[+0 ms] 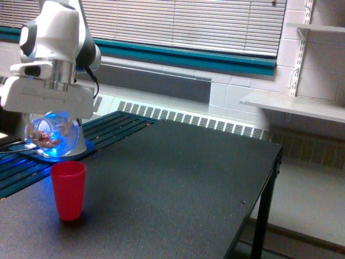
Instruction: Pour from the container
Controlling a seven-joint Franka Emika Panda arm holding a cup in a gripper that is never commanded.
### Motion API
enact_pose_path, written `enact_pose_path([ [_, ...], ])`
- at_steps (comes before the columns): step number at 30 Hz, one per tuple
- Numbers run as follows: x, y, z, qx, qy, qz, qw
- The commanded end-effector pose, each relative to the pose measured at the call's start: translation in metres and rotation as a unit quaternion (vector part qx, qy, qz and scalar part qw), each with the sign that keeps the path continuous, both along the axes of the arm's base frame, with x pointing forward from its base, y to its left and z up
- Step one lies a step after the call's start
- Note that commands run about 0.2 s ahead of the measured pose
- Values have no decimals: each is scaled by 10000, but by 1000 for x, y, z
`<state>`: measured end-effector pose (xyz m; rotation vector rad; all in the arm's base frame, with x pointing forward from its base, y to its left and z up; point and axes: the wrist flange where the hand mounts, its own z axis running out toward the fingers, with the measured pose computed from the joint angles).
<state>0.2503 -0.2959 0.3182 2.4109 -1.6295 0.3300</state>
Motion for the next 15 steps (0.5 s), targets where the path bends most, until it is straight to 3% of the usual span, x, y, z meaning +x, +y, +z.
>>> enact_pose_path([
  [1,-13,0,-4,6,60,-143,9999],
  [15,-37,2,-14,-18,342,-162,9993],
])
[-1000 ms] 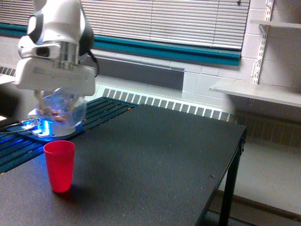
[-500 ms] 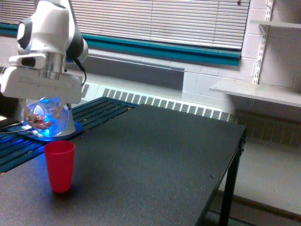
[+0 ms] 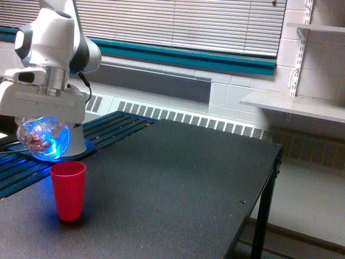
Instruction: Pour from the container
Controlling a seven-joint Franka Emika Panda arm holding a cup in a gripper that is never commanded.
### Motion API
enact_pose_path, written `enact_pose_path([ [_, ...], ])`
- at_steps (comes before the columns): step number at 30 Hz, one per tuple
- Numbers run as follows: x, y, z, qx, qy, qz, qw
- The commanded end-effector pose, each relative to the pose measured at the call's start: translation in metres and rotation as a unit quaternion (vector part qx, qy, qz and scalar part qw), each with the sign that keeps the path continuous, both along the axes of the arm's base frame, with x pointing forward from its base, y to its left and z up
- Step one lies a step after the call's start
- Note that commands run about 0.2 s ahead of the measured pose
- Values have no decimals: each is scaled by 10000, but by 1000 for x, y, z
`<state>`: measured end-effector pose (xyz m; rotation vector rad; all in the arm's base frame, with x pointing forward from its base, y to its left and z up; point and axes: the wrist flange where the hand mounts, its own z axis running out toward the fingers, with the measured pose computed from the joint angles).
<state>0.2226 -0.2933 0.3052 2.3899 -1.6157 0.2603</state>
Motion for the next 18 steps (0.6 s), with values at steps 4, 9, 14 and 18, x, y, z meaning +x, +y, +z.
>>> enact_pose_path([
  [4,-10,2,-2,-8,110,-101,9999],
  [9,-3,8,-2,-13,159,-4,9999],
  [14,7,15,1,-56,210,135,9997],
  [18,14,21,3,-85,270,262,9993],
])
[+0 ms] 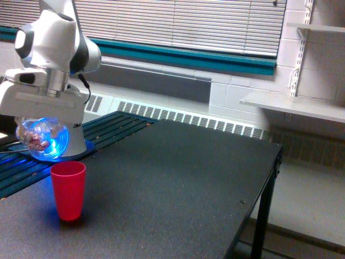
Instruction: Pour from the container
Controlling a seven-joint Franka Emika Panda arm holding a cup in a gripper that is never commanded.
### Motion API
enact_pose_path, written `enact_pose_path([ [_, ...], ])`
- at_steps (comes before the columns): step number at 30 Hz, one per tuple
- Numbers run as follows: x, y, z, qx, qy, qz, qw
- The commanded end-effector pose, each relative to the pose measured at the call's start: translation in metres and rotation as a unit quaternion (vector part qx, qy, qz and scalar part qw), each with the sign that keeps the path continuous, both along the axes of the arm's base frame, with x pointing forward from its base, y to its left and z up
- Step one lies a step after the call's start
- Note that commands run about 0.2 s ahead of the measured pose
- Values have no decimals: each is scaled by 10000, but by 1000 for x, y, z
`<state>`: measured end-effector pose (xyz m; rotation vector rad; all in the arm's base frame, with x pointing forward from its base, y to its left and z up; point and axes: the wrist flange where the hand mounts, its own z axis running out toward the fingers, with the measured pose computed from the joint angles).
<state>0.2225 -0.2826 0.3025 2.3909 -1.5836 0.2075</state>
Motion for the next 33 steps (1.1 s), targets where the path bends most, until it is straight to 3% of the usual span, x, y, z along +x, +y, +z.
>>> enact_pose_path([
  [1,15,12,6,-98,76,236,9996],
  [33,6,23,3,-393,778,681,9939],
])
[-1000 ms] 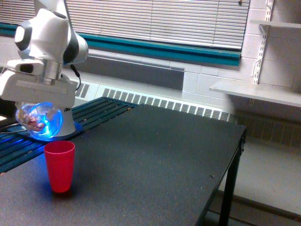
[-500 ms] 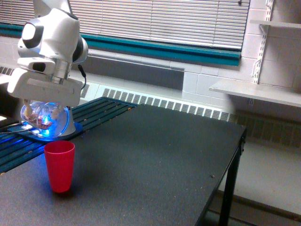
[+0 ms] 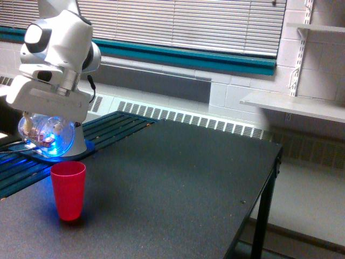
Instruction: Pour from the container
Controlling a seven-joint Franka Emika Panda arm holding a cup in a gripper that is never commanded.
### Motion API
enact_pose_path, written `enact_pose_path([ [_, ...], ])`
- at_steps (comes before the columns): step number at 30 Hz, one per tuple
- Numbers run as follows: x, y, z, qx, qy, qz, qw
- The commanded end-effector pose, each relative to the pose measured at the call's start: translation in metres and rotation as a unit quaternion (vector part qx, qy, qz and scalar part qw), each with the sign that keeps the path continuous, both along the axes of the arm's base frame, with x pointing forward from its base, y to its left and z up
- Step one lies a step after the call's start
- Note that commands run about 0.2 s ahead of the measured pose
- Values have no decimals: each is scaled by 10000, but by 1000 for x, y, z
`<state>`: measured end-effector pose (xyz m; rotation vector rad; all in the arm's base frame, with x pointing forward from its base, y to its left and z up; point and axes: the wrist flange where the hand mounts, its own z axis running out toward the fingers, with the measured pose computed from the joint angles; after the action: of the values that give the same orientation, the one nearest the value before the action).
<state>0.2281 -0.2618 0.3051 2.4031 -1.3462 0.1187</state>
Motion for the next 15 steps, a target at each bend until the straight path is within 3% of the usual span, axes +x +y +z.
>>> enact_pose_path([
  [1,1,2,1,-77,116,53,9999],
  [15,8,2,1,-200,281,123,9993],
])
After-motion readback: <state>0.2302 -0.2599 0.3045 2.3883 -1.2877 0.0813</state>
